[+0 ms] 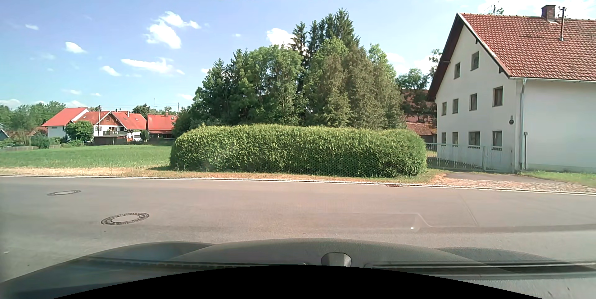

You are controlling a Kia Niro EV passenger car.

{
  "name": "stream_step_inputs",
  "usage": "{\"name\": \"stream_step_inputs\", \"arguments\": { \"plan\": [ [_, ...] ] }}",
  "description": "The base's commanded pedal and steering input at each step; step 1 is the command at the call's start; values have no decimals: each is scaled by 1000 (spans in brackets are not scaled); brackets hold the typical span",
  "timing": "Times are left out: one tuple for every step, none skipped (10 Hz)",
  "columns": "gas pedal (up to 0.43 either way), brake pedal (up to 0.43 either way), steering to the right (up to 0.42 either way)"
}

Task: Follow the waypoints while adhering to traffic rules and regulations

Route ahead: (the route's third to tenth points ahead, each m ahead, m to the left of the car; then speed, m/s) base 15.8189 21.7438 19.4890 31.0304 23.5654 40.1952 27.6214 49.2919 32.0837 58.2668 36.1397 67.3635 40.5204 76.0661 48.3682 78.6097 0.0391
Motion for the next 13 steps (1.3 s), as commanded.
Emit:
{"name": "stream_step_inputs", "arguments": {
  "plan": [
    [0, 226, -116],
    [0, 226, -116],
    [0, 226, -116],
    [0, 226, -116],
    [0, 226, -116],
    [0, 226, -116],
    [0, 232, -116],
    [0, 226, -116],
    [0, 226, -116],
    [0, 226, -116],
    [0, 226, -117],
    [0, 226, -118],
    [0, 226, -118]
  ]
}}
